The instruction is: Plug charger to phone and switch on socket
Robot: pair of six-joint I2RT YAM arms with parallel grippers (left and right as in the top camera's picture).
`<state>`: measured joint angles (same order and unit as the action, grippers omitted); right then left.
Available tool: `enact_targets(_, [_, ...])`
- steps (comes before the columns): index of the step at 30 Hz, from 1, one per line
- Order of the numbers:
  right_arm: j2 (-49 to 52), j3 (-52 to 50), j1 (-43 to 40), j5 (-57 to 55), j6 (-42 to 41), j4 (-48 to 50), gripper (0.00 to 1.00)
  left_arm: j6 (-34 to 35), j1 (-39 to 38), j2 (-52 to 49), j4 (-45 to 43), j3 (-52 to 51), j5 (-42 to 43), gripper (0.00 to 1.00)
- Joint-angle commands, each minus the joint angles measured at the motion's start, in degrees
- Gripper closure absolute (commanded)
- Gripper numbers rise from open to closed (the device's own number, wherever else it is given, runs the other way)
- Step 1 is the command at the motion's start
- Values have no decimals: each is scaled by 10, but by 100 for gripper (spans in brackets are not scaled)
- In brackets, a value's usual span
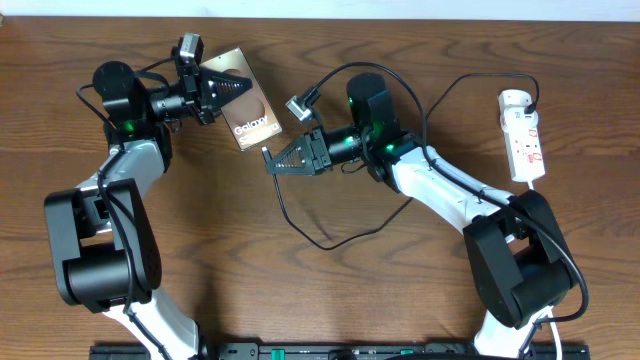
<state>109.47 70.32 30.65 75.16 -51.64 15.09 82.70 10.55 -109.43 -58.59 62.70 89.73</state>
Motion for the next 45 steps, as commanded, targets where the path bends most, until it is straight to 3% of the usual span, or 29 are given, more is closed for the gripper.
enact_targets(1, [0,0,-4,-3,10,7,99,2,1,8,-7,5,3,93])
enact_targets(45, [0,0,-9,-11,9,9,99,3,-13,8,-7,5,3,93])
